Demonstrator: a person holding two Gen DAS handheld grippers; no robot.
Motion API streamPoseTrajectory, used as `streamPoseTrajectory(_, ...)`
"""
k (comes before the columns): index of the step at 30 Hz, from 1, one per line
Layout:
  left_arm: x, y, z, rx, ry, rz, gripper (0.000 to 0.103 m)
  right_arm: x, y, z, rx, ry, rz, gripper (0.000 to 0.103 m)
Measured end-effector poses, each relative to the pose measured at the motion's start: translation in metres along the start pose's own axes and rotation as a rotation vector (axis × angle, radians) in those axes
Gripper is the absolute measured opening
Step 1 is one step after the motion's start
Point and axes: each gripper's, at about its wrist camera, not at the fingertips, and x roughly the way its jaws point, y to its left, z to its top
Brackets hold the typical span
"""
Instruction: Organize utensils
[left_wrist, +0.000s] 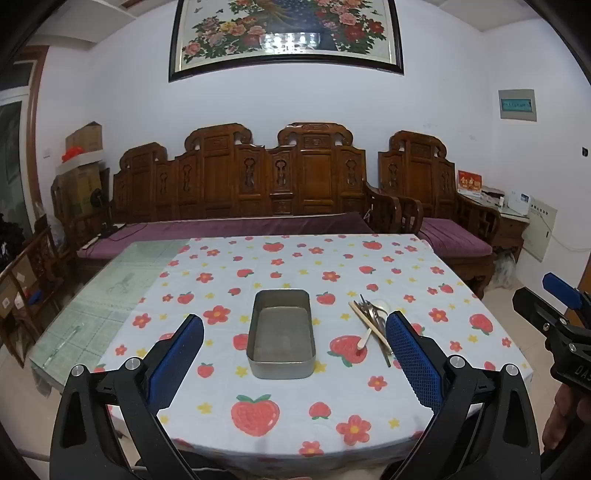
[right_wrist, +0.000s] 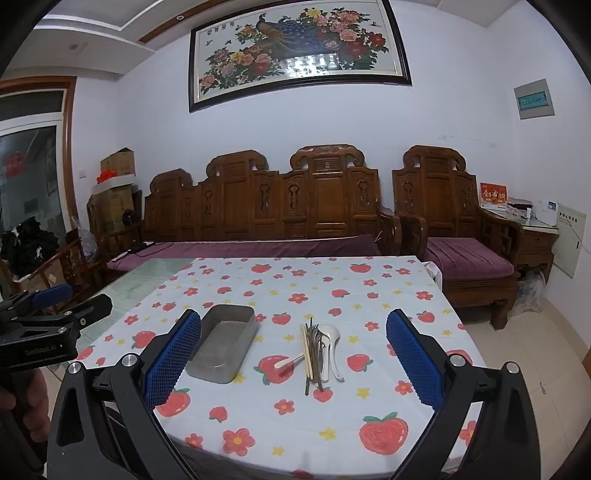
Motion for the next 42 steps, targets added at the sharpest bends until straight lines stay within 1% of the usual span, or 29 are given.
streamPoseTrajectory(42,-0.0002,0.0002,0.0,-0.004,-0.005,-0.001,0.095,-0.0014,-0.0004,0.0001,0.001,-0.006,0.002,0.1)
